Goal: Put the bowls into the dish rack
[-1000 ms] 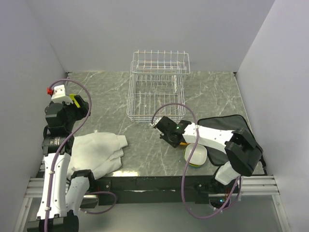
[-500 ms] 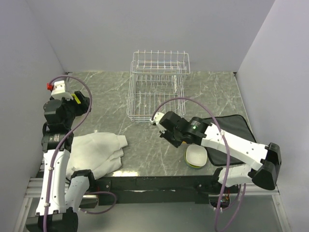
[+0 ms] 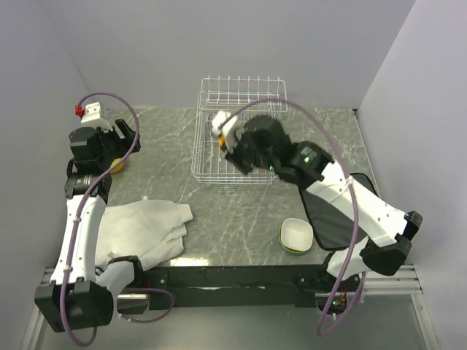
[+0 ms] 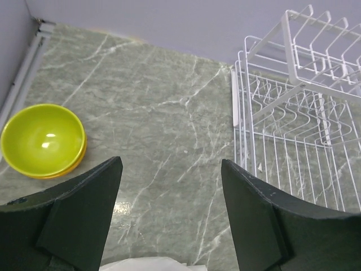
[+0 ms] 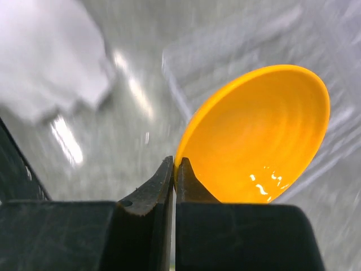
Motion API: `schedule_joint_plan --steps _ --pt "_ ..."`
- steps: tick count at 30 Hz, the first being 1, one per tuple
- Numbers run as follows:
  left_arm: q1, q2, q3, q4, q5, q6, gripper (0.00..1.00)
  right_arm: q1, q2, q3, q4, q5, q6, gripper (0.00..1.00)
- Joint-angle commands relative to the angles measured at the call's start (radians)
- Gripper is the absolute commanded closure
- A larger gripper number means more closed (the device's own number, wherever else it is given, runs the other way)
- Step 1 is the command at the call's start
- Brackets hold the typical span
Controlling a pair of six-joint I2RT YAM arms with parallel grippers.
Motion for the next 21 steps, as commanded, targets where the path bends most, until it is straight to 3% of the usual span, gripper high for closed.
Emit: schedule_joint_plan --steps 1,5,10,14,15,16,18,21 --pt "0.005 0.083 0.059 0.022 0.014 -0.031 0.23 -0.083 0.078 0.304 0.191 -0.219 -0.090 1.00" --pt "0.003 0.179 0.124 0.007 0.043 -0.050 0.23 -0.274 0.252 0.563 0.239 -0.468 0.084 1.00" --pt "-0.029 0.299 0.207 0.020 0.182 -0.014 0.19 -0.399 0.459 0.742 0.447 -0.675 0.363 1.00" --pt "-0.102 0.368 0.237 0.030 0.189 0.010 0.19 -0.465 0.545 0.744 0.697 -0.779 0.604 1.00" --pt "-0.154 0.382 0.239 0.024 0.175 0.059 0.19 -0.476 0.571 0.727 0.849 -0.803 0.667 1.00" --pt "-0.173 0.408 0.242 0.008 0.143 0.078 0.19 -0.495 0.583 0.681 0.928 -0.823 0.813 1.00" --pt "-0.210 0.433 0.268 -0.019 0.132 0.101 0.20 -0.508 0.637 0.665 1.092 -0.821 0.931 1.00" --pt "-0.238 0.459 0.297 -0.064 0.118 0.127 0.20 -0.520 0.738 0.714 1.185 -0.808 1.057 1.00"
